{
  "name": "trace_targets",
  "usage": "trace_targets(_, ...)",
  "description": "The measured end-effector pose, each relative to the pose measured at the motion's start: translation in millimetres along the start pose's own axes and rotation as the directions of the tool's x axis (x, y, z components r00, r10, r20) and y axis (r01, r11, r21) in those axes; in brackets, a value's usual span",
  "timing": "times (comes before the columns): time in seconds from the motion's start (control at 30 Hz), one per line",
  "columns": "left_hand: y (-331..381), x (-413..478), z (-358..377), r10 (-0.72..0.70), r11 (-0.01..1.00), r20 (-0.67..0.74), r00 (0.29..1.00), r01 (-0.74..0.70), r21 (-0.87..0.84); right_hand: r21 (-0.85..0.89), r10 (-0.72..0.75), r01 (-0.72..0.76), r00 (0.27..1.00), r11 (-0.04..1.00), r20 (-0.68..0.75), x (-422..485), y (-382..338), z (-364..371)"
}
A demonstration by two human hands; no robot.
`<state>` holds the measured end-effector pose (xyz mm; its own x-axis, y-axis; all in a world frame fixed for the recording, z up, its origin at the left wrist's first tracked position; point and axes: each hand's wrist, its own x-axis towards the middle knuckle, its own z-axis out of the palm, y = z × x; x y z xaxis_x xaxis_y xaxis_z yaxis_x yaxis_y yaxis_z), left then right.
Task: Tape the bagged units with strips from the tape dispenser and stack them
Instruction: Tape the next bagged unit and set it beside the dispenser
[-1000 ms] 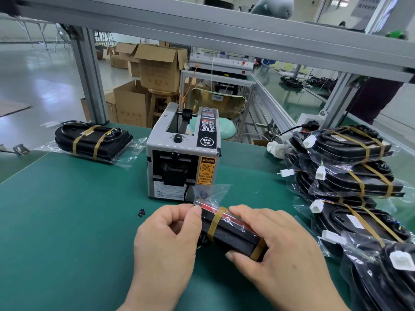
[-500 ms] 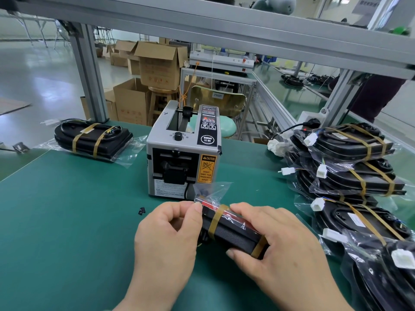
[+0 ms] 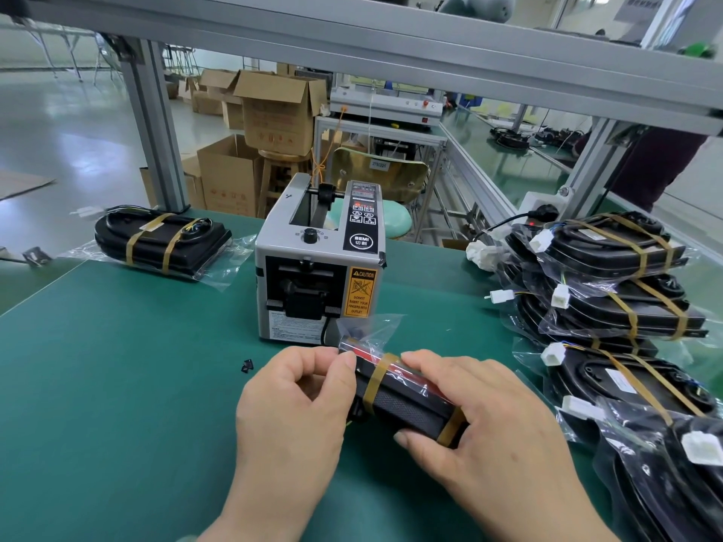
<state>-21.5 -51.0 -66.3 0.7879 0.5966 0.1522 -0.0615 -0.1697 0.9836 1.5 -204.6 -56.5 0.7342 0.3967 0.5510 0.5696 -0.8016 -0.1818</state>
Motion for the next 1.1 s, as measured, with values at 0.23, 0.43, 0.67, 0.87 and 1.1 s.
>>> trace_targets(0.23,-5,3,-1,0.018,1.0,0.012,1.0,-0.018,0.013,-0.005,-0.004,0.004,1.0,1.0,0.002,2,-1,1)
trace_targets(0.43,-12,20,-6,-0.169,0.969,0.145,0.975,0.192,-0.158,0.001,-0.007,0.007,1.0,1.0,0.002,1,0,-1)
trace_targets(0.67,-15,22,-1,-0.146,0.934,0.45,0.881,0.272,-0.231,0.018,-0.002,0.002,1.0,1.0,0.012,2,1,-2)
trace_targets(0.87,-15,32,-5,-0.217,0.912,0.502,0.837,0.357,-0.2,0.041,0.028,-0.031,0.997,0.999,0.068,2,3,-3)
trace_targets(1.1,-5,32,0,-0.214,0.918,0.569,0.794,0.363,-0.162,0.066,0.053,-0.061,0.991,0.996,0.12,7,7,-6)
